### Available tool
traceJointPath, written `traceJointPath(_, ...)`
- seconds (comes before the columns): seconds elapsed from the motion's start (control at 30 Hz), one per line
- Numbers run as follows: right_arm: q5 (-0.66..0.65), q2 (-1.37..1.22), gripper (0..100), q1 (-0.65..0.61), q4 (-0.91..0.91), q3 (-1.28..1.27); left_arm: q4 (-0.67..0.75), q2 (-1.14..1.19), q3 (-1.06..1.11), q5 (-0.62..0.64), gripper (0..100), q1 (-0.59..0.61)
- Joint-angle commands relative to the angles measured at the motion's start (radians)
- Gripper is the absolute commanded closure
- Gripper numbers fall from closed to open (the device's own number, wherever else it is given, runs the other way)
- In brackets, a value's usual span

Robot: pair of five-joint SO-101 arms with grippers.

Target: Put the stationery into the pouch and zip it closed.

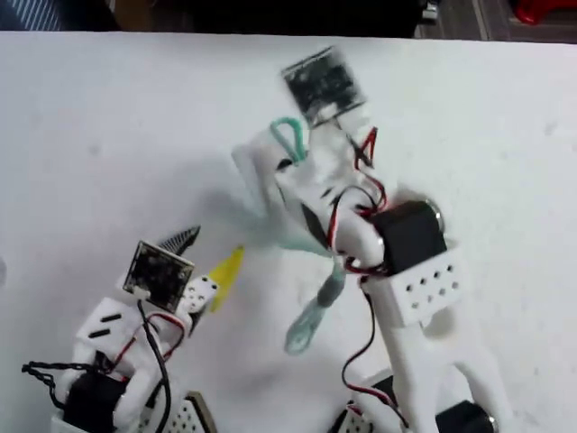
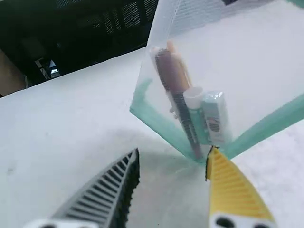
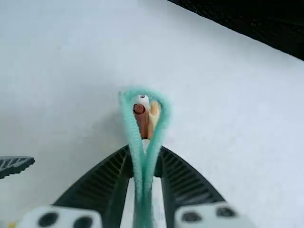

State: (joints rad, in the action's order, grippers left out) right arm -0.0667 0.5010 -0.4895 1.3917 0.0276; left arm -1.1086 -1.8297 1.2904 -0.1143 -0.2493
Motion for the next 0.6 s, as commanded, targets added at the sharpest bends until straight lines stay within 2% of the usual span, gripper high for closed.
traceJointPath(0.0, 0.086, -0.045, 98.1, -0.016, 0.042, 0.144, -0.005, -0.002, -0.032, -0.006, 76, -0.033)
traceJointPath(0.13, 0.166, -0.127, 98.1, -0.047, 0.093, 0.273, 0.043, -0.002, 0.046, -0.12, 76, -0.139)
traceJointPath(0.33, 0.31, -0.193, 97.8, -0.048, 0.189, 0.512, 0.173, -0.002, 0.12, -0.121, 82, -0.151)
traceJointPath(0.57, 0.414, -0.263, 98.1, -0.088, 0.166, 0.571, 0.167, -0.004, 0.071, 0.054, 82, -0.154)
